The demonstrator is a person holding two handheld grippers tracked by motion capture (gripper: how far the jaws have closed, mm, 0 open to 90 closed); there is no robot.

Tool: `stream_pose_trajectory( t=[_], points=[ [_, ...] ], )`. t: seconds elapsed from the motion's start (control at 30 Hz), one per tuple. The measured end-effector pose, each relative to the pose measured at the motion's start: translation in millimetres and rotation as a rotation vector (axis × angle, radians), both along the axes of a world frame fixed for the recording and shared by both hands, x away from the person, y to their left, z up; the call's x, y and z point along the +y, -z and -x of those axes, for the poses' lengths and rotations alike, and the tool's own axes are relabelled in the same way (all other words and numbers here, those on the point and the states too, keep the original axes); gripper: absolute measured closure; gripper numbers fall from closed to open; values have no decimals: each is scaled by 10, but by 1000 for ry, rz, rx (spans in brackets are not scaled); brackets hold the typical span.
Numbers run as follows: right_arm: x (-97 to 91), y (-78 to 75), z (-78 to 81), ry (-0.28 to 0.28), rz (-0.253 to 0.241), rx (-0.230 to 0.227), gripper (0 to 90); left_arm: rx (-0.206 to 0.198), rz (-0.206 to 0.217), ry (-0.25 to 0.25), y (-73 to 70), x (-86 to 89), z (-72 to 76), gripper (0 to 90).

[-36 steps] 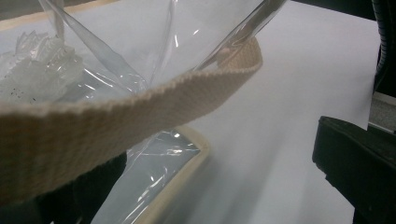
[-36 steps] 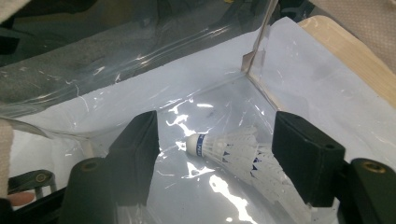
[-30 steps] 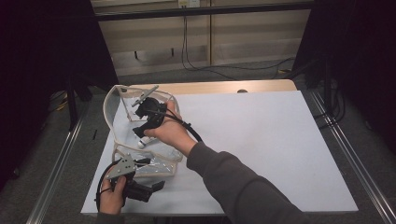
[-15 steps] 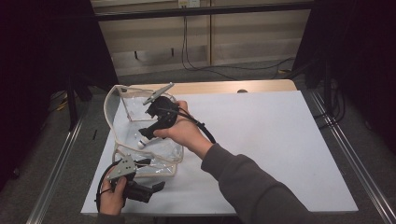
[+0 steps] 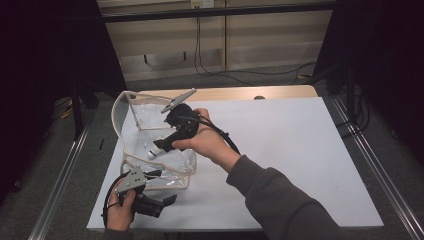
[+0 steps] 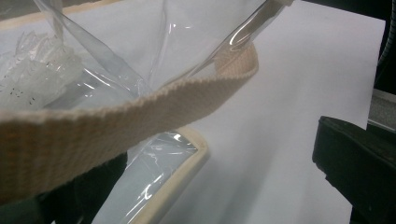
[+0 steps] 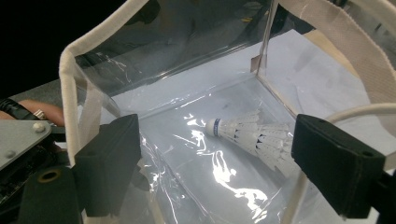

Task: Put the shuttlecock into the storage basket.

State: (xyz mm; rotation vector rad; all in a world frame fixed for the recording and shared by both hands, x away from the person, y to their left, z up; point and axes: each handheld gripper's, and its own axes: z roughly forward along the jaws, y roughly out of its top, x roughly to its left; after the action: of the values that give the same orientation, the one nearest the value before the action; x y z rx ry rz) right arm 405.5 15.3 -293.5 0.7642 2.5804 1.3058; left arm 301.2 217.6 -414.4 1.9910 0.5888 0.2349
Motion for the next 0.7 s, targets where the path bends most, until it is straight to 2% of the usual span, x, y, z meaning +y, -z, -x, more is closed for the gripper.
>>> stream_pose_trajectory(
  t=[0.17,0.7],
  points=[
    [-50,-23,32,-11,1,7,132,0,-1,-2,1,2,1,32],
    [-356,-7,112,-24,-41,17,105,2,-10,-3,8,7,-1,32]
  ],
)
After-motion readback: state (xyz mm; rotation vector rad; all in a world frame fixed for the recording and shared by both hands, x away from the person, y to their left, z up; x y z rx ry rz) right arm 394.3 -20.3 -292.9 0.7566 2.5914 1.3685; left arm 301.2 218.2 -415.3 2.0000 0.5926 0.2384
